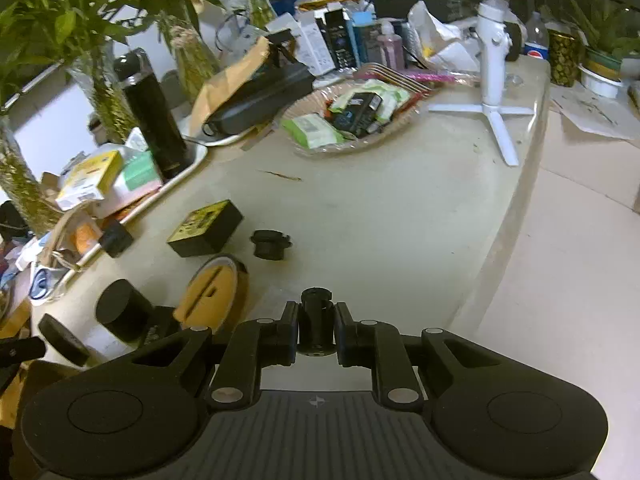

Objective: Organize rigid objects
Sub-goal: 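Lift the knob with the right gripper while the left gripper grasps the black tape roll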

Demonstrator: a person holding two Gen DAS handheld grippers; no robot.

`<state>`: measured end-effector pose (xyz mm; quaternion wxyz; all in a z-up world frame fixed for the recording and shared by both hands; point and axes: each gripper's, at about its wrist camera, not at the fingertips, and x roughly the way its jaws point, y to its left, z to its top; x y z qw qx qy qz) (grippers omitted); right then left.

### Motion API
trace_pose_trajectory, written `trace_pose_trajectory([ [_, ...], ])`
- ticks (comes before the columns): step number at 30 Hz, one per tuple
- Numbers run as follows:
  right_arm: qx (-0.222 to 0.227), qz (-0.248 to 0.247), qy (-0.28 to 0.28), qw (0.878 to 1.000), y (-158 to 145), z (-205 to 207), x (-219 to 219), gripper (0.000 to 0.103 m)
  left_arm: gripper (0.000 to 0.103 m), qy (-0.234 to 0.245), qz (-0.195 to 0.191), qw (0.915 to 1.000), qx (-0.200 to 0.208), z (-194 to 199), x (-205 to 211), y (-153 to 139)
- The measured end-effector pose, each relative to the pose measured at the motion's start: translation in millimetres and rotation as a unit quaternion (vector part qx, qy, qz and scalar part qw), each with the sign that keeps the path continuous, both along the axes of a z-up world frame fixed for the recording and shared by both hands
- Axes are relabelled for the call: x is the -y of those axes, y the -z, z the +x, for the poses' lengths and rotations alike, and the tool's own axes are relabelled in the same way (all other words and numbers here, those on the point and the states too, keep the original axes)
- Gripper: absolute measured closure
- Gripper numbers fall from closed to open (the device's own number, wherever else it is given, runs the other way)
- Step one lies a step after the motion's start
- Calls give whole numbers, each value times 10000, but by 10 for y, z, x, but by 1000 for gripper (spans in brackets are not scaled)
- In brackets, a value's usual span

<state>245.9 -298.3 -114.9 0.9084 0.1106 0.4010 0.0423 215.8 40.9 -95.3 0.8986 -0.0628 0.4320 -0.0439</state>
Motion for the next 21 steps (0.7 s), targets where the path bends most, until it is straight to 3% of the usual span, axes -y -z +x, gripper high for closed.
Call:
trace_pose_trajectory([
  [6,113,163,-159,9997,-66,-124,-28,82,1,104,94,9999,93,131,-55,-13],
  [10,137,211,-232,9994,-78,-159,-46,82,1,135,-116,9997,-172,296,-139,47],
  [14,144,290,-262,9991,-88,-154,-42,82,1,-25,-86,9987,-505,425,-157,161],
  [16,134,322,-278,9990,-87,-148,-44,82,20,-72,-151,9977,-663,474,-166,220],
  [18,135,335,-329,9988,-86,-150,-54,82,22,-90,-257,9960,-848,520,-168,278],
  [20,135,326,-375,9987,-84,-147,-70,82,29,-158,-257,9963,-810,525,-163,286],
  [21,136,319,-392,9986,-84,-145,-78,82,37,-161,-220,9964,-797,536,-153,286],
])
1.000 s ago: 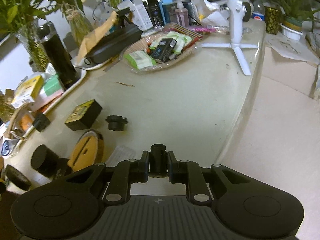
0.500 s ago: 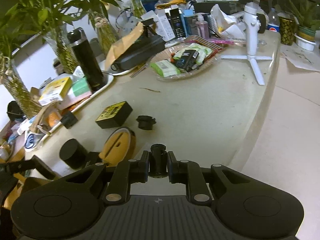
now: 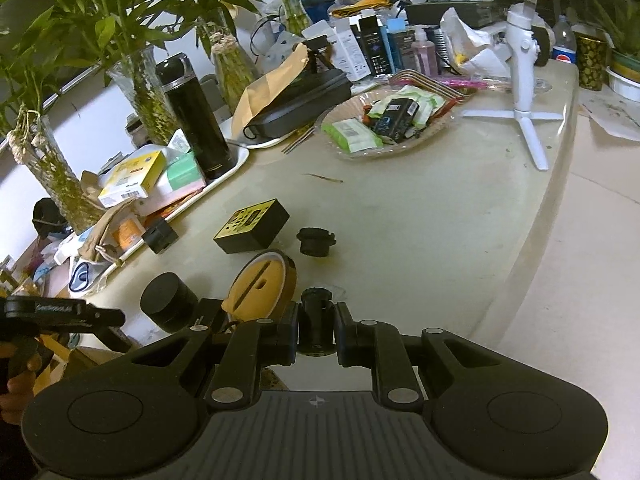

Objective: Organize rigid objects
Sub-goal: 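Lift the knob with the right gripper while the left gripper grasps the black tape roll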

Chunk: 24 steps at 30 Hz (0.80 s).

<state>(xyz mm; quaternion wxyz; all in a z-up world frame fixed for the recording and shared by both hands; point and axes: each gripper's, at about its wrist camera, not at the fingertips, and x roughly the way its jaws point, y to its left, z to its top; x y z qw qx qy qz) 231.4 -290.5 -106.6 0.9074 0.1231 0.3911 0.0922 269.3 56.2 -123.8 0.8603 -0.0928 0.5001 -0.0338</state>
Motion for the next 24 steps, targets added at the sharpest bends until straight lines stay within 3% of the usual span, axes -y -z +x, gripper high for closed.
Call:
trace_pose_trajectory([
  [2,-10,4,-19,10000,4,5,-11,82,52,-15,38,10000,12,19,10,8],
  [4,-3,4,-29,10000,2,11,-19,82,74,-48,72,10000,14,33,17,18],
  [6,1,12,-32,10000,-1,16,-25,82,83,-38,183,9998,14,43,33,24],
  [9,25,10,-43,10000,-7,11,-21,82,86,-31,413,9991,78,36,46,2],
  [18,207,-76,-260,9994,-84,8,-110,82,86,177,397,9974,579,-92,63,-258],
  [24,265,-79,-432,9987,-187,-38,-173,82,86,193,207,9971,706,-189,68,-493],
])
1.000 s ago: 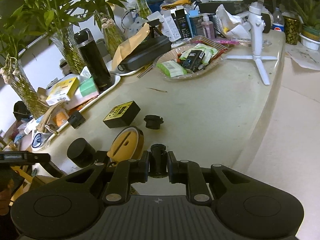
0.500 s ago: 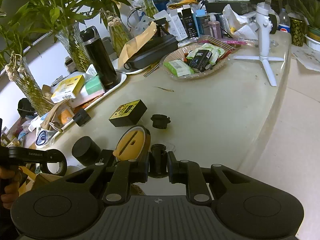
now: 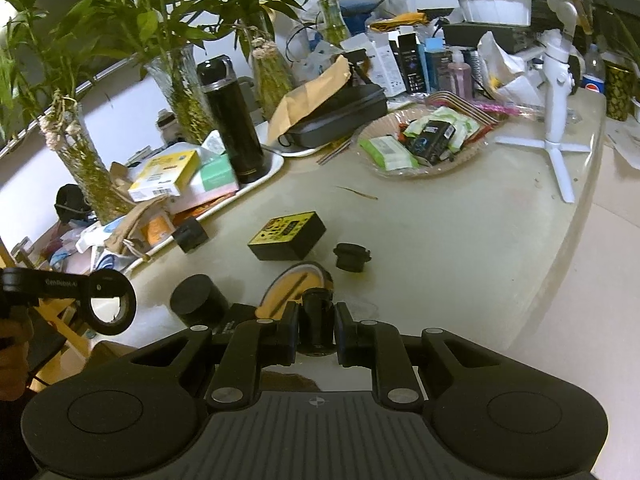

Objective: Organize rigid objects
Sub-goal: 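Lift the knob with the right gripper while the left gripper grasps the black tape roll, then release the knob into the cardboard box with the right gripper while the left drops the tape roll in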

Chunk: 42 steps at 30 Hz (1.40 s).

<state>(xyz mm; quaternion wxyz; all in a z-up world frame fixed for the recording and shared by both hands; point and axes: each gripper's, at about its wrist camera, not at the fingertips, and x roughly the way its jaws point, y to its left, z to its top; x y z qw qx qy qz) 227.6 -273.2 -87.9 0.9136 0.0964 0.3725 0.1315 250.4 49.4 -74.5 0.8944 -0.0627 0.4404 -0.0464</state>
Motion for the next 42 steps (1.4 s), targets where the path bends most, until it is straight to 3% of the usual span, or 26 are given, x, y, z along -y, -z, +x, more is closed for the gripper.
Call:
trace_pose_trajectory([
  [8,-33,38,-220,9997,-208,-116,-16,82,86,226,-33,9996,147,-242,38,-310],
  [16,-285,-108,-684,9972,-281,-239,-225,82,86,549,33,9984,121,-452,191,-409],
  [24,-625,-497,-1068,9911,-200,-369,-530,82,86,840,125,9964,-38,-652,363,-346],
  [37,-1105,-1138,-973,9825,33,-358,-659,81,85,870,480,9948,-216,-782,520,-72],
  [41,-880,-1212,-943,9842,-16,-430,-686,36,80,942,645,9935,44,-868,559,-107],
  [42,-809,-1196,-944,9850,-35,-446,-686,28,74,959,659,9932,77,-885,570,-115],
])
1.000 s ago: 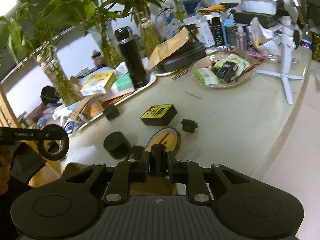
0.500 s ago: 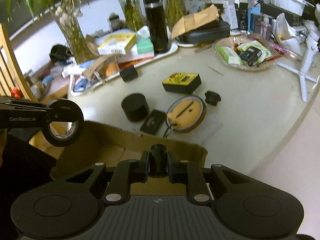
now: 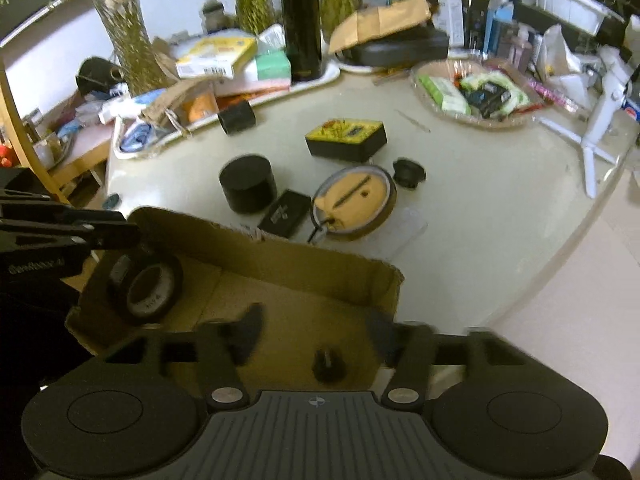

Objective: Organize rigid objects
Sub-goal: 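Release the knob into the cardboard box with the right gripper while the left drops the tape roll in, then move the left tool over the black round jar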

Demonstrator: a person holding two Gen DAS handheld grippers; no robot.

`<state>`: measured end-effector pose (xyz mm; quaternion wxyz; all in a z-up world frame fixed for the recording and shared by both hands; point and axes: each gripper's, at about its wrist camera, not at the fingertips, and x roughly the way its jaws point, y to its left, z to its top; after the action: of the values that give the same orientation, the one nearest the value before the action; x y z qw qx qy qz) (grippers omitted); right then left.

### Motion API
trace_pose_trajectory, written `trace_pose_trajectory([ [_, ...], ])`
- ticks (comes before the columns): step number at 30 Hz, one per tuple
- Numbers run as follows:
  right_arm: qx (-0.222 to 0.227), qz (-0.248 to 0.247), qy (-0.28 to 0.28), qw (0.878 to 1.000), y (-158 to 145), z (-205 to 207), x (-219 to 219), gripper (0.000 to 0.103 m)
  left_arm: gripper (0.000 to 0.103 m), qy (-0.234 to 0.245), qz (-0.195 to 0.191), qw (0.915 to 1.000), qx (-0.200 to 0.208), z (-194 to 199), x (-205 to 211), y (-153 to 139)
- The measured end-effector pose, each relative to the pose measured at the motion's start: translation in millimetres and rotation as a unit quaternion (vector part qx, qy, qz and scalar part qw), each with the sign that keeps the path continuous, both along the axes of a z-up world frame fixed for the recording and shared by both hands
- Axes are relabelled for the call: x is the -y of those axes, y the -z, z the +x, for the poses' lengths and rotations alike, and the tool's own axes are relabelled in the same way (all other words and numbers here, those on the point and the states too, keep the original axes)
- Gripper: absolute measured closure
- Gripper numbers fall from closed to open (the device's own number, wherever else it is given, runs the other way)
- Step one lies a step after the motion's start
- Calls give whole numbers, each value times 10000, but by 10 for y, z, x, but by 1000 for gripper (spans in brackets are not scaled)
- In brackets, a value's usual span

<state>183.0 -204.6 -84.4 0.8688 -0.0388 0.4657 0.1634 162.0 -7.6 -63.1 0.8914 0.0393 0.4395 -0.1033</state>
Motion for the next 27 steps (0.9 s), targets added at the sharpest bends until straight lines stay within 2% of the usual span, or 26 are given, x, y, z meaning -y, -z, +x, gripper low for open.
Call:
trace_pose_trajectory([
  [3,111,58,-21,9999,-45,-24,-16,16,66,-34,-51,10000,73,-31,1,-25],
  [4,144,71,-20,9999,-59,-28,-17,16,64,-49,-81,9999,89,-33,2,-31],
  [8,281,127,-92,9995,-127,-26,-35,4,64,-85,-232,9996,145,-35,-14,-69],
  [14,455,37,-207,9987,-200,20,-89,2,63,-49,-351,9991,229,20,-15,-131],
  [23,564,-42,-254,9981,-321,170,-121,0,62,-139,-287,9989,348,142,25,-219],
  [24,583,-75,-221,9980,-330,179,-113,0,61,-128,-293,9989,353,151,24,-226],
  [27,612,-103,-106,9980,-346,207,-55,0,49,-115,-270,9987,421,157,11,-238],
])
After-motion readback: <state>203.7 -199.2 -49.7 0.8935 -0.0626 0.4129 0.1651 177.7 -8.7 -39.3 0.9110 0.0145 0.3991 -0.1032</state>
